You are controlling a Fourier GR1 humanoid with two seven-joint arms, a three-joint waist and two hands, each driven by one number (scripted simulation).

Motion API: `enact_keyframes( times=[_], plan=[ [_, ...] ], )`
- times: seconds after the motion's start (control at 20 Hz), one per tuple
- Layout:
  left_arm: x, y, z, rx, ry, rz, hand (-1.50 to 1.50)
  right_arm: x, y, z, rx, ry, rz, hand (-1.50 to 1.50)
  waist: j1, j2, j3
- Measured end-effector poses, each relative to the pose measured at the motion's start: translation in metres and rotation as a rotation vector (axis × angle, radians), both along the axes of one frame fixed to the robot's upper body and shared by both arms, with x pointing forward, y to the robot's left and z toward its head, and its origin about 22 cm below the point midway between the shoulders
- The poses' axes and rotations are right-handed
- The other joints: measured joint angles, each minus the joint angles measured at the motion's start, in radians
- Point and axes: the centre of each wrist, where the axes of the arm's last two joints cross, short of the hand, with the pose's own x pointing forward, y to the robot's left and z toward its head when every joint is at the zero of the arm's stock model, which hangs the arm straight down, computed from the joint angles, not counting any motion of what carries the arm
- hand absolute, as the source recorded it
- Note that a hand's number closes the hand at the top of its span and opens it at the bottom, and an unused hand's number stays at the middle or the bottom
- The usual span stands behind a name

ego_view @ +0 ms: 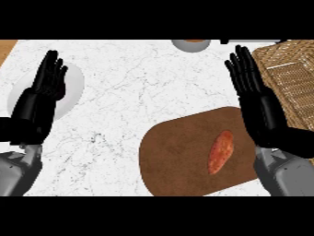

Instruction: Pick the sweet potato from the cutting board and place it in the basket

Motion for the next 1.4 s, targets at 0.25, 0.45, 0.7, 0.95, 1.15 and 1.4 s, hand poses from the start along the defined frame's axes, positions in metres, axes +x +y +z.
enact_keyframes(
  times=[0.25, 0.45, 0.7, 0.95, 1.15, 1.4],
  plan=[
    [-0.003, 0.018, -0.025, 0.08, 0.139, 0.062, 0.0, -0.013, -0.043, -0.043, 0.16, 0.015, -0.031, 1.5, -0.017, 0.016, 0.004],
    [-0.009, 0.036, -0.05, 0.126, 0.299, 0.094, 0.0, -0.025, -0.05, -0.055, 0.26, -0.193, 0.014, -1.5, -0.031, 0.02, 0.006],
    [-0.006, 0.04, -0.06, 0.15, 0.394, 0.096, 0.0, -0.05, -0.019, -0.076, 0.245, -0.348, -0.14, -1.5, -0.027, 0.014, 0.001],
    [-0.007, 0.045, -0.067, 0.162, 0.433, 0.101, 0.0, -0.072, -0.046, -0.08, -0.03, -0.25, -0.354, -1.5, -0.038, 0.009, -0.005],
    [-0.008, 0.05, -0.069, 0.157, 0.447, 0.112, 0.0, -0.096, -0.095, -0.077, -0.347, -0.118, -0.421, -1.5, -0.048, 0.008, -0.009],
    [-0.006, 0.053, -0.067, 0.164, 0.446, 0.11, 0.0, -0.121, -0.129, -0.048, -0.66, 0.066, -0.286, -1.5, -0.046, 0.008, -0.009]
  ],
)
